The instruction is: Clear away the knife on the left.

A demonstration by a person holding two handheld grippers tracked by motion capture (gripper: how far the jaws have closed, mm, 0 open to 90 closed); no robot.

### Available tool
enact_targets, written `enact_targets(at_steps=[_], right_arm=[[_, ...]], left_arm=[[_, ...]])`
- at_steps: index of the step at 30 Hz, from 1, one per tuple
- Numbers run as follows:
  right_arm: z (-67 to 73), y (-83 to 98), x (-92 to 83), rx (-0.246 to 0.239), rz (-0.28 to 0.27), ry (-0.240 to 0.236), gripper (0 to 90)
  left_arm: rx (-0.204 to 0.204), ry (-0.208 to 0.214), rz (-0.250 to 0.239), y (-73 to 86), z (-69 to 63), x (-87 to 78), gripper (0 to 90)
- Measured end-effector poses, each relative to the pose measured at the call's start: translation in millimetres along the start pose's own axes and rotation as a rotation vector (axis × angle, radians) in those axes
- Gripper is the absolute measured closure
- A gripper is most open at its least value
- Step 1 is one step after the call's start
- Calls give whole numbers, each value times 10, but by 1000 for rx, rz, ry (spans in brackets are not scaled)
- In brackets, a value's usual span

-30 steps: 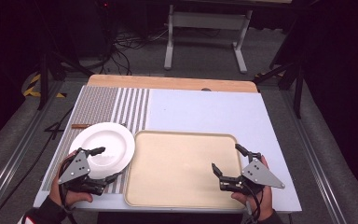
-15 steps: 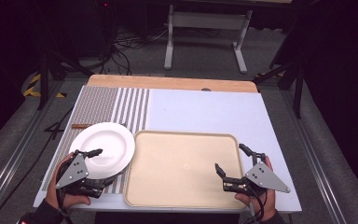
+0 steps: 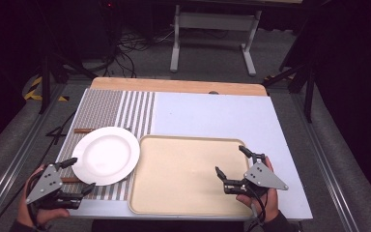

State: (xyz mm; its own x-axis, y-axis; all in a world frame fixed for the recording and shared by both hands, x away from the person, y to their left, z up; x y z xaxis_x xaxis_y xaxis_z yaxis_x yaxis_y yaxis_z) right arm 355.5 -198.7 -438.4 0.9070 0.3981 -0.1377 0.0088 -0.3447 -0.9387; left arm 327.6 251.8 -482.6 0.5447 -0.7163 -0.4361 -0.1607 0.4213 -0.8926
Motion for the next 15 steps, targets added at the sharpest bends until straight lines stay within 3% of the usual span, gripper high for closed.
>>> enact_targets(at_steps=[4,6,11,14,15], right_arm=[[15,19,41,-7,19,-12,64],[8,16,56,-2,18,-13,65],[-18,14,69,1,19,-2,76],[-63,11,61,7,9,22,84],[-63,11,61,7,9,22,84]], left_arm=[[-45,-21,12,154,104,-144,87],[-66,-36,48,269,175,-167,83],[-166,-7,137,595,342,-141,52],[-197,24,223,763,390,-62,57],[-197,24,223,763,390,-62,60]])
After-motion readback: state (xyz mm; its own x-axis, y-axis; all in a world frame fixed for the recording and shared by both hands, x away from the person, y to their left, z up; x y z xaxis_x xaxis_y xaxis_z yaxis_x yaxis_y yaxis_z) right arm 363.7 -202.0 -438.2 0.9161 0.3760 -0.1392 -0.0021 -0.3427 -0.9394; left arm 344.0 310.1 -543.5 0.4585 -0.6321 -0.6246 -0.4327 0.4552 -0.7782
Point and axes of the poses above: each handheld gripper's, and its own axes: x roughly forward along the jaws, y roughly out of its underside, z roughly to its left, the point moved 8 cm from there along x, roughly forward along the jaws, and after that the axes turned 10 degrees about y, right-handed, at the moved point
